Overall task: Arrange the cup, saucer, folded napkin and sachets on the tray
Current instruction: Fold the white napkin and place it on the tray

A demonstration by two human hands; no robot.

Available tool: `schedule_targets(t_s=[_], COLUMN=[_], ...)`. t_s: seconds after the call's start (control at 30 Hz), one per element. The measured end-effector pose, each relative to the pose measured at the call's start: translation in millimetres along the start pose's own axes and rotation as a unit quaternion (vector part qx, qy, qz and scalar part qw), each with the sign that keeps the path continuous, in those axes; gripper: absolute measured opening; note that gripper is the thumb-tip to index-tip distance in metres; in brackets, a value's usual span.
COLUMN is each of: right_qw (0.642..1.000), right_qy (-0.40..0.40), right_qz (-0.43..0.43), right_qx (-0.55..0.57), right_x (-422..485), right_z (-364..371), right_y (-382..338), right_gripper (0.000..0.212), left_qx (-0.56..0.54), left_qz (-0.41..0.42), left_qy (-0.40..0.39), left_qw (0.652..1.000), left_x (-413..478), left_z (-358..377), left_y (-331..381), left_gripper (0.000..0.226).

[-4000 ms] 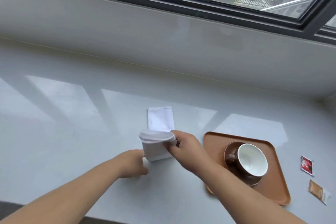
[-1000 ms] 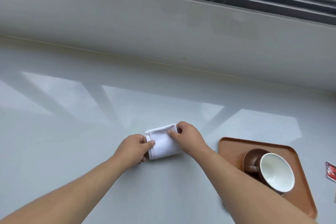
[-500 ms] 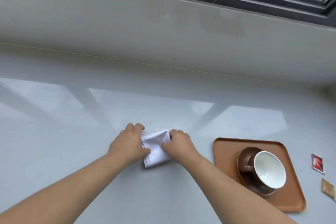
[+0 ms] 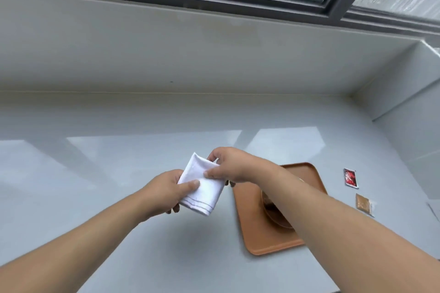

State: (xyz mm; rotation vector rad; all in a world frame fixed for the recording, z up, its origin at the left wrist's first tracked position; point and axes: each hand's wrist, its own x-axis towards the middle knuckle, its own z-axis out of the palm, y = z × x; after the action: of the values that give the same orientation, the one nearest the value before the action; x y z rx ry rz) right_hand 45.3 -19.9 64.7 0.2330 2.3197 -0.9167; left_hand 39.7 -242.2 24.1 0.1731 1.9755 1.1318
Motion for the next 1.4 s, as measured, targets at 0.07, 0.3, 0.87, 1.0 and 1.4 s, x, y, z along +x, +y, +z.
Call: schedule_targets(t_s=[0.07, 0.3, 0.87, 1.0, 1.4], right_qw=[0.998, 0.976, 0.895, 0.884, 0.893], right_qy=[-0.028, -0.033, -0.139, -0.149, -0.090], right_qz=[0.010, -0.018, -0.022, -0.017, -0.041], right_qx=[-0.047, -0.216, -0.423, -0.444, -0.439], right_x=[-8, -23, -28, -31, -26], right_z=[-14, -14, -8, -10, 14], right_y=[16, 64, 106, 110, 118], right_gripper=[0.025, 0.024, 0.029, 0.031, 0.049], left_qx=[-0.014, 0.007, 0.084, 0.126, 0.227], left_qz=[-0.010, -0.092, -0.138, -0.140, -0.152], left_qy=[-0.006, -0.004, 0.005, 0.015, 0.003], left_qw=[1.000, 0.996, 0.987, 0.982, 0.962], left_x=[1, 3, 2, 5, 8], left_z=[31, 108, 182, 189, 194], left_y=[4, -8, -6, -1, 5], left_gripper=[0.018, 0.034, 0.044, 0.046, 0.049])
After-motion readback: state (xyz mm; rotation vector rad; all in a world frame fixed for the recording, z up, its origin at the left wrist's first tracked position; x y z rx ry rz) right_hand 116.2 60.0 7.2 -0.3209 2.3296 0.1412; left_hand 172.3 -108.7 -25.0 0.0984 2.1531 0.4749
